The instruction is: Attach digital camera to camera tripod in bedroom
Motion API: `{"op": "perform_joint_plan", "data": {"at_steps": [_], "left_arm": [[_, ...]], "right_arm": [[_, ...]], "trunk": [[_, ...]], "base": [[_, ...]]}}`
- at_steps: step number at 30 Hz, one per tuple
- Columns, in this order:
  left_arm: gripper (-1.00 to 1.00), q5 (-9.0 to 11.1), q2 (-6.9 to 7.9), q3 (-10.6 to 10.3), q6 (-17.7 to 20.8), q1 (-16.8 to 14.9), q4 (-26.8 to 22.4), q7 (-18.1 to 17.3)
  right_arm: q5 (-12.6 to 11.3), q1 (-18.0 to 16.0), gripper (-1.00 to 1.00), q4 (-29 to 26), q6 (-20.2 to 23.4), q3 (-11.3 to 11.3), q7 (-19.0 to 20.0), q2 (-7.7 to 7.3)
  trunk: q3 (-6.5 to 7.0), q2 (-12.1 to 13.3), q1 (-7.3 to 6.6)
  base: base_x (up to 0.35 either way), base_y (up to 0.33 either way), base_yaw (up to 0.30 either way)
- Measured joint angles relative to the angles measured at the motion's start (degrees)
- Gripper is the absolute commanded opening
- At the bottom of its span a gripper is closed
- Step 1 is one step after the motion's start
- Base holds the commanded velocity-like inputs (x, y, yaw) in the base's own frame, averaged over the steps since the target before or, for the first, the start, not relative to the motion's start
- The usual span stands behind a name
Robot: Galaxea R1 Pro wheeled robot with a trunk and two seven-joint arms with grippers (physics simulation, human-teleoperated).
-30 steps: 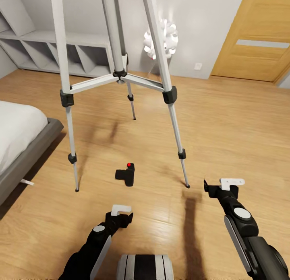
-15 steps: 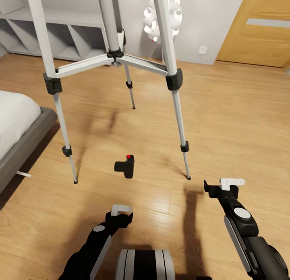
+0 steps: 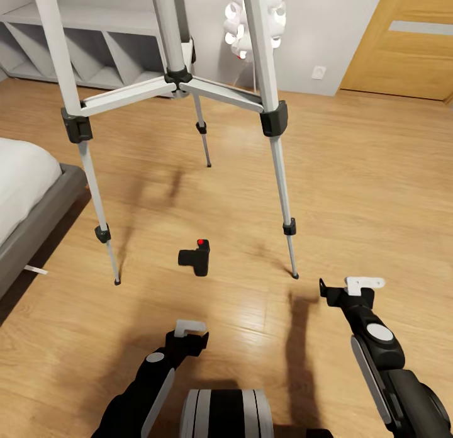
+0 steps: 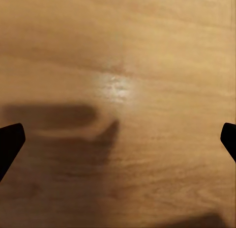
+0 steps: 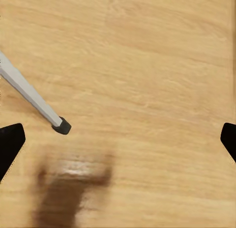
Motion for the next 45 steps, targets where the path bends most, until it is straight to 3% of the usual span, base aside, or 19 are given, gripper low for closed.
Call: {"op": "perform_joint_plan", "data": {"at_steps": [8, 23, 35, 45], "left_arm": [[1.00, 0.00, -0.07, 0.01, 0.01, 0.00, -0.02, 0.00], [1.00, 0.00, -0.09, 0.02, 0.04, 0.01, 0.03, 0.00], [1.00, 0.00, -0.09, 0.00, 0.01, 0.00, 0.13, 0.00], [1.00, 0.00, -0.08, -0.08, -0.02, 0.00, 0.19, 0.15]], "right_arm": [[-0.03, -0.02, 1.00, -0.74, 0.03, -0.24, 0.00, -0.07], [-0.04, -0.03, 1.00, -0.70, 0.01, -0.22, 0.00, 0.00], [-0.01, -0.01, 1.00, -0.73, 0.03, -0.20, 0.00, 0.01], [-0.05, -0.01, 1.00, -0.75, 0.04, -0.22, 0.00, 0.01]], "trunk": [[0.00, 0.00, 0.01], [0.00, 0.00, 0.01], [0.00, 0.00, -0.02], [0.00, 0.00, -0.01]], "base": [[-0.020, 0.030, 0.000], [-0.186, 0.230, 0.000], [0.158, 0.150, 0.000], [0.175, -0.165, 0.000]]}}
